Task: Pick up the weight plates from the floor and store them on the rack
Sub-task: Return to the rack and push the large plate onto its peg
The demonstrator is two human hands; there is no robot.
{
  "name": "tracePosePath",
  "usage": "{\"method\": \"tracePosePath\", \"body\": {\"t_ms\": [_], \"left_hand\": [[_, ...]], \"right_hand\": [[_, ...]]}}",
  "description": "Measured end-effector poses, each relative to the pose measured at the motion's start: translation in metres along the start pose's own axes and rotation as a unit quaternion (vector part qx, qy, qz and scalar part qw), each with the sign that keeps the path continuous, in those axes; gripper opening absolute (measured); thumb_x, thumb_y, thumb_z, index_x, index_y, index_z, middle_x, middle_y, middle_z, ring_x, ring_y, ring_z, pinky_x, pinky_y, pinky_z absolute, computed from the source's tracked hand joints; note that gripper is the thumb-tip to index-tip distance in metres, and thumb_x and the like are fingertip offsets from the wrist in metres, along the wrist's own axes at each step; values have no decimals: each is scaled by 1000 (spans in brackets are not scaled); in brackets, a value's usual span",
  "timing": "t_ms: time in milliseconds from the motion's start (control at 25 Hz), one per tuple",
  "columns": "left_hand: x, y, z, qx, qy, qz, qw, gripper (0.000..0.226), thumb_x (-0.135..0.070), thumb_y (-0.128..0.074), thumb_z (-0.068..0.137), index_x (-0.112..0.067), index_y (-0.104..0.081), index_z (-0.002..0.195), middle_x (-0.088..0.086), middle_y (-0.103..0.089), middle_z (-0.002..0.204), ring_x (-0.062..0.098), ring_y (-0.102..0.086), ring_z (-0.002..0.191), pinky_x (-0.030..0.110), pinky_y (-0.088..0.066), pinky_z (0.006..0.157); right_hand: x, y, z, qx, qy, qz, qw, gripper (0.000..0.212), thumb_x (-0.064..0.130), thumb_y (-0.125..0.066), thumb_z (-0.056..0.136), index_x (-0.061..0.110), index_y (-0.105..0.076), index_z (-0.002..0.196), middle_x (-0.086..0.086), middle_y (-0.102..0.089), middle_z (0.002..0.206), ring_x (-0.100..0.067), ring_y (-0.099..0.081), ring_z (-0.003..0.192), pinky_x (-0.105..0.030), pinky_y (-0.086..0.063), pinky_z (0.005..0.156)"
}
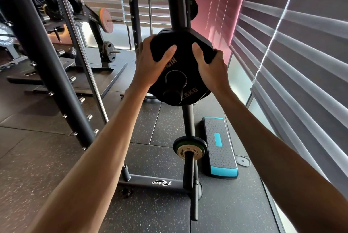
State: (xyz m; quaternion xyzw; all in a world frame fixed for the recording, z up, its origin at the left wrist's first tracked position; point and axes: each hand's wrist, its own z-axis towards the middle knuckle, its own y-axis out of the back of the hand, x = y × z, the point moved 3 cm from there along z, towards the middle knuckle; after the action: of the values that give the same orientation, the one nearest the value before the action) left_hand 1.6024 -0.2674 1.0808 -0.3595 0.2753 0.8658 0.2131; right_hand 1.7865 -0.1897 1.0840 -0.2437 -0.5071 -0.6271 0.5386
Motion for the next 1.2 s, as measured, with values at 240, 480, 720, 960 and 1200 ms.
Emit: {"method": "tracePosePath", "body": {"t_ms": [240,480,720,960,1200], "left_hand": [[-6,0,0,7,-7,35,999,79,-78,-51,78,-19,-43,130,1,-51,128,19,-49,124,46,-47,102],[-7,1,-1,1,-14,45,999,73,-76,-42,85,-20,-44,132,-2,-54,129,17,-51,123,47,-46,102],[-2,0,-4,9,-12,35,999,90,-80,-54,76,-26,-36,145,0,-45,144,20,-40,137,49,-41,110],[29,-13,-48,-56,-27,-2,998,93,-53,-65,87,-14,-16,156,4,-34,154,19,-31,138,43,-30,116],[35,-25,-41,-74,-14,-15,997,93,-51,-65,88,-19,-11,157,1,-33,152,17,-27,134,38,-28,112]], "right_hand": [[-9,-3,9,26,-11,46,999,75,72,-45,75,26,-47,133,0,-60,126,-22,-57,120,-51,-49,100],[-15,0,6,80,24,103,991,56,54,-42,83,28,-49,132,2,-61,124,-17,-59,118,-49,-49,102],[-13,-1,-5,41,47,32,998,77,59,-36,94,23,-14,159,-2,-30,160,-22,-29,147,-53,-28,118],[-35,-23,-35,-89,164,-27,982,91,57,-55,93,19,-7,159,-12,-26,156,-26,-31,142,-49,-42,110],[-42,-27,-17,-94,183,-34,978,87,52,-54,94,18,-9,160,-11,-29,151,-25,-33,138,-52,-42,110]]}}
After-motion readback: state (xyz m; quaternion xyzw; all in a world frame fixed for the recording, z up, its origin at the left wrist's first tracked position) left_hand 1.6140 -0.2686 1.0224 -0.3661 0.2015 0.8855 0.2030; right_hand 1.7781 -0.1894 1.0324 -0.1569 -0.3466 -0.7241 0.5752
